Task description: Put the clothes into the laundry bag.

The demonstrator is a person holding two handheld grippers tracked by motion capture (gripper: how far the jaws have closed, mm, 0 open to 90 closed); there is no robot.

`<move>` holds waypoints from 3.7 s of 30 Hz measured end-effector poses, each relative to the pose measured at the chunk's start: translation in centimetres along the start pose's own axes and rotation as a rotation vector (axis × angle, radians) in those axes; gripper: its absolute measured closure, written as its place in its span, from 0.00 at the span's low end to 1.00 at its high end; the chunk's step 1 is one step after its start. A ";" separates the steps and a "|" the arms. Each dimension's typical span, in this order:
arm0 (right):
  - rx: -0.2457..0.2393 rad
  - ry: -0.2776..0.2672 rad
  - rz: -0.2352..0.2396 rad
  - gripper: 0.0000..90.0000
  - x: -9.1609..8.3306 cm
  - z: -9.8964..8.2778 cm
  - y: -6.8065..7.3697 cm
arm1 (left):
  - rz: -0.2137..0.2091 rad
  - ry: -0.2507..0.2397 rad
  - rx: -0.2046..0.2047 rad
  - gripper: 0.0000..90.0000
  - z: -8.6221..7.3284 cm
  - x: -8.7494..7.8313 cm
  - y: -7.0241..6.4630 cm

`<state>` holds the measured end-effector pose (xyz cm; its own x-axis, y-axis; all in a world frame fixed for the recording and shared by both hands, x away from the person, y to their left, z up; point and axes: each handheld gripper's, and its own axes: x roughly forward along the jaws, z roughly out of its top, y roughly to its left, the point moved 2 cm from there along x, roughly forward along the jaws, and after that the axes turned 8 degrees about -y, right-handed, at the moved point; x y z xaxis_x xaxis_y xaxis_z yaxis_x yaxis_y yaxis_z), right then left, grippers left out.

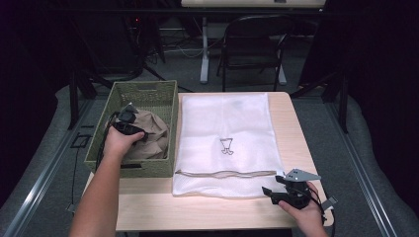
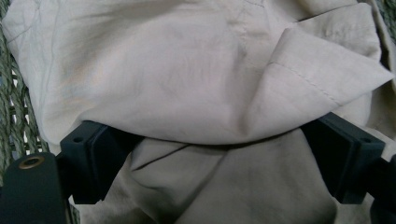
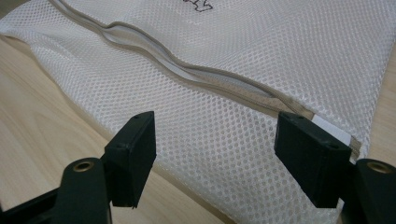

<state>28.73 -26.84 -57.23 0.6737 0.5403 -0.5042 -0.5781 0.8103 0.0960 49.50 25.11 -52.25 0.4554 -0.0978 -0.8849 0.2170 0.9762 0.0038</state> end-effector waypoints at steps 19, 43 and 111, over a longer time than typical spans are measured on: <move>0.001 0.006 -0.010 0.32 0.1 -0.1 0.1 | -0.003 0.046 -0.040 0.10 -0.3 1.5 0.9; -0.004 0.008 -0.001 0.32 0.2 -0.1 0.1 | -0.007 0.089 -0.074 0.03 -0.5 2.9 1.2; 0.004 0.000 0.006 0.32 0.3 -0.1 0.1 | 0.001 0.074 -0.022 0.28 -0.8 3.6 1.2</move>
<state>28.81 -26.62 -57.50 0.6702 0.5451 -0.5037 -0.5802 0.8080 0.1025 50.70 26.07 -55.84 0.3901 -0.0830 -0.9170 0.1970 0.9804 -0.0050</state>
